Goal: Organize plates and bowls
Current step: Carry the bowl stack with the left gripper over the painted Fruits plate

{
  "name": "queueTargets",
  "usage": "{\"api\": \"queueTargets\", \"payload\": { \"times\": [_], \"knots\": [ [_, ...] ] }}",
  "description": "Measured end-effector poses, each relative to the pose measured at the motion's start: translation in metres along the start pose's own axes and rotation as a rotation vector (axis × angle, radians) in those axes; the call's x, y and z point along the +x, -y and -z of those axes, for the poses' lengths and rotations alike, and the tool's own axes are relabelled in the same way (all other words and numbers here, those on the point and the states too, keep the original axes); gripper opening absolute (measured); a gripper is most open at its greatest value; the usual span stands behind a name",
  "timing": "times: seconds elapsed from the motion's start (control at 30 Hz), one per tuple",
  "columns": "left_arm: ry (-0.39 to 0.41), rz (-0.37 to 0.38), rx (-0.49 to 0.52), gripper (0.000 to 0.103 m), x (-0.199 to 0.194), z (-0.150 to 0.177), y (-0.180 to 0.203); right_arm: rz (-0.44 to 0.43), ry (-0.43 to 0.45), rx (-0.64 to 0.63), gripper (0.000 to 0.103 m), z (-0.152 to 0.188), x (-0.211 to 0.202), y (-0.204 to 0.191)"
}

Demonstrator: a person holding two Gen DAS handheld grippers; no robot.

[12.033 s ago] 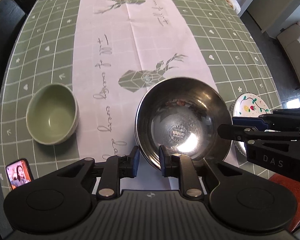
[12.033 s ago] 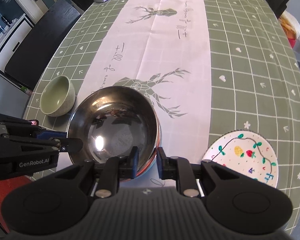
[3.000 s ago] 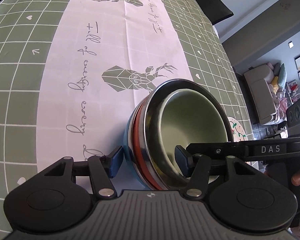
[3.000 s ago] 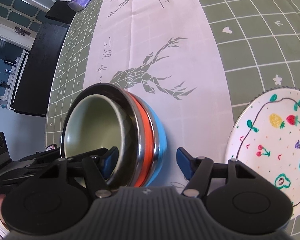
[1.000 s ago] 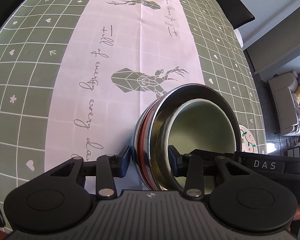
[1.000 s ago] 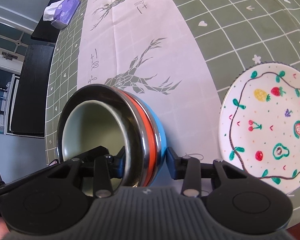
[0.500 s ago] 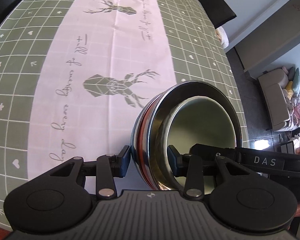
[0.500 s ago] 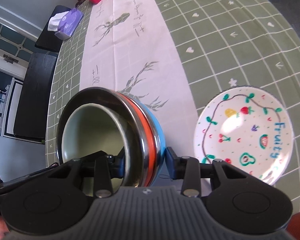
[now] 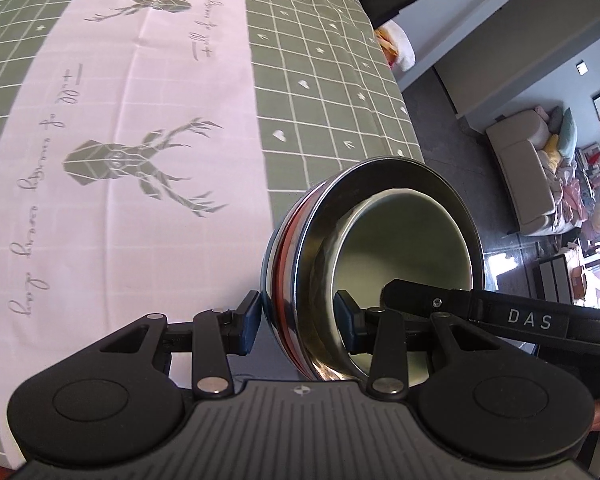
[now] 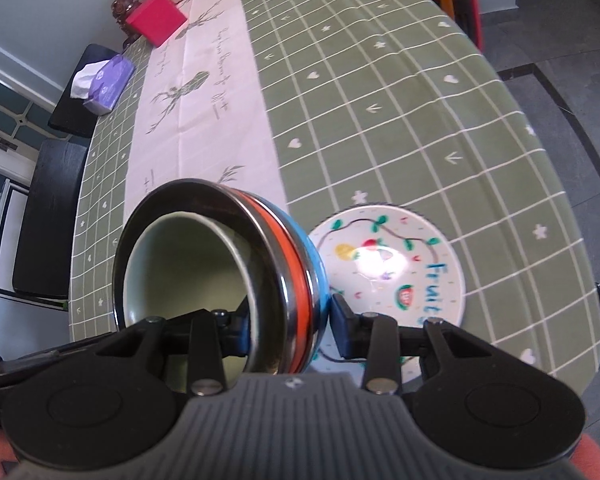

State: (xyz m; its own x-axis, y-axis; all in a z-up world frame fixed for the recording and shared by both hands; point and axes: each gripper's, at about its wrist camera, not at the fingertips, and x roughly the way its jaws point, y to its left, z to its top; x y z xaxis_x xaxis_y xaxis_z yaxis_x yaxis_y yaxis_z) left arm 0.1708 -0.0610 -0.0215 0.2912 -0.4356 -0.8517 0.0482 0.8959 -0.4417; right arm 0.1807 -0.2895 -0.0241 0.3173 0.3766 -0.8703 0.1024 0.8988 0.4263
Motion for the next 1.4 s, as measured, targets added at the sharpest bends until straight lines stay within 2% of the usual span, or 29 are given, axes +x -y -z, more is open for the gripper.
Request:
{"api": "queueTargets", "payload": {
  "times": [0.23, 0.47, 1.13, 1.4],
  "knots": [
    [-0.057, 0.013, 0.006, 0.045, 0.028, 0.005, 0.02, 0.027, -0.015, 0.033, 0.037, -0.001, -0.004, 0.034],
    [-0.09, 0.001, 0.001, 0.045, 0.041, 0.005, 0.028, 0.029, -0.038, 0.049, 0.037, -0.005, 0.003, 0.052],
    [-0.149, -0.02, -0.02, 0.045, 0.055, -0.004, 0.032, 0.025, -0.073, 0.074, 0.038, -0.017, 0.014, 0.063],
    [-0.16, -0.045, 0.004, 0.044, 0.056, -0.009, 0.037, 0.041, -0.091, 0.051, 0.038, -0.021, 0.016, 0.058]
  ]
}}
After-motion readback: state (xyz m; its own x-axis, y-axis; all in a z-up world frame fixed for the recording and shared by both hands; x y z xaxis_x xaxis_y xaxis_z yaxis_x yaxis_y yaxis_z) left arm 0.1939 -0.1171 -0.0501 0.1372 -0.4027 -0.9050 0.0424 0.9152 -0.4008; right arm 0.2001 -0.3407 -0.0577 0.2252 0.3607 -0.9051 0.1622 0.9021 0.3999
